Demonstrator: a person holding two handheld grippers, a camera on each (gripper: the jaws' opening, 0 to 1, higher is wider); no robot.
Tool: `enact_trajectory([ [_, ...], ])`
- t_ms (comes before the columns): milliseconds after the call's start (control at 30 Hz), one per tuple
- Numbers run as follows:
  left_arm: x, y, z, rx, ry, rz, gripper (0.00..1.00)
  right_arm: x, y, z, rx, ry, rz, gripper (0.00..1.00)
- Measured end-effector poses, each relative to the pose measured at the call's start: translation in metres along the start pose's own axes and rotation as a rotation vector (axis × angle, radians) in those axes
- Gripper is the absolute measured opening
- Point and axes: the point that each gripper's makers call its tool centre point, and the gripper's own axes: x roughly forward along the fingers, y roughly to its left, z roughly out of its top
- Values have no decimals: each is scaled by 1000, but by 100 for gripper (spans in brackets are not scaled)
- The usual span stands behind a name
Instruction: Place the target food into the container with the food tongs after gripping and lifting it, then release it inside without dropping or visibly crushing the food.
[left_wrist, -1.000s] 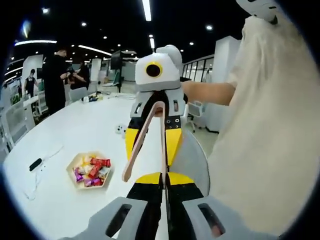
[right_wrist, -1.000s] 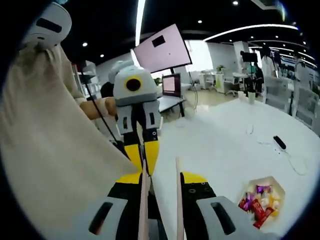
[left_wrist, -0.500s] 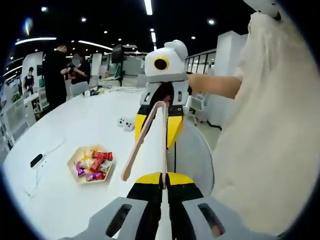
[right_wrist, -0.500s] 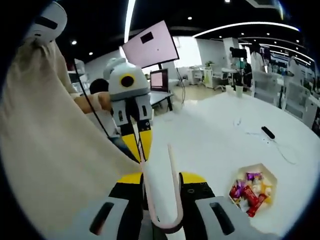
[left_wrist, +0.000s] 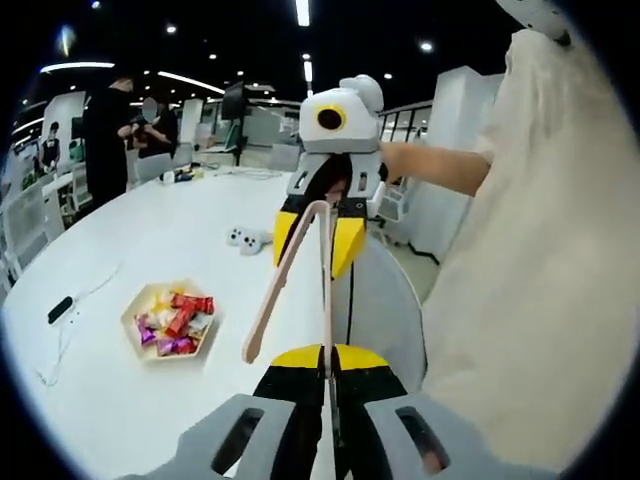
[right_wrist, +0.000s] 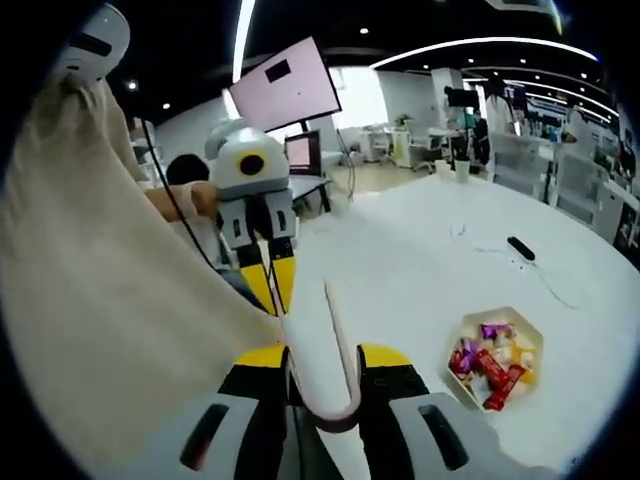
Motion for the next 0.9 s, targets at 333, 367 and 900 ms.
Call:
enact_trajectory([
  [333,2,6,-13,-22,18,14,0,4,-6,-8,-4,32,-24,24],
  [367,2,6,-14,-24,19,15,0,5,-6,-9,-5,37,-23,24],
  [900,13,10,-29,-46,45,19,0,1,-21,-33,29,84,-60,22],
])
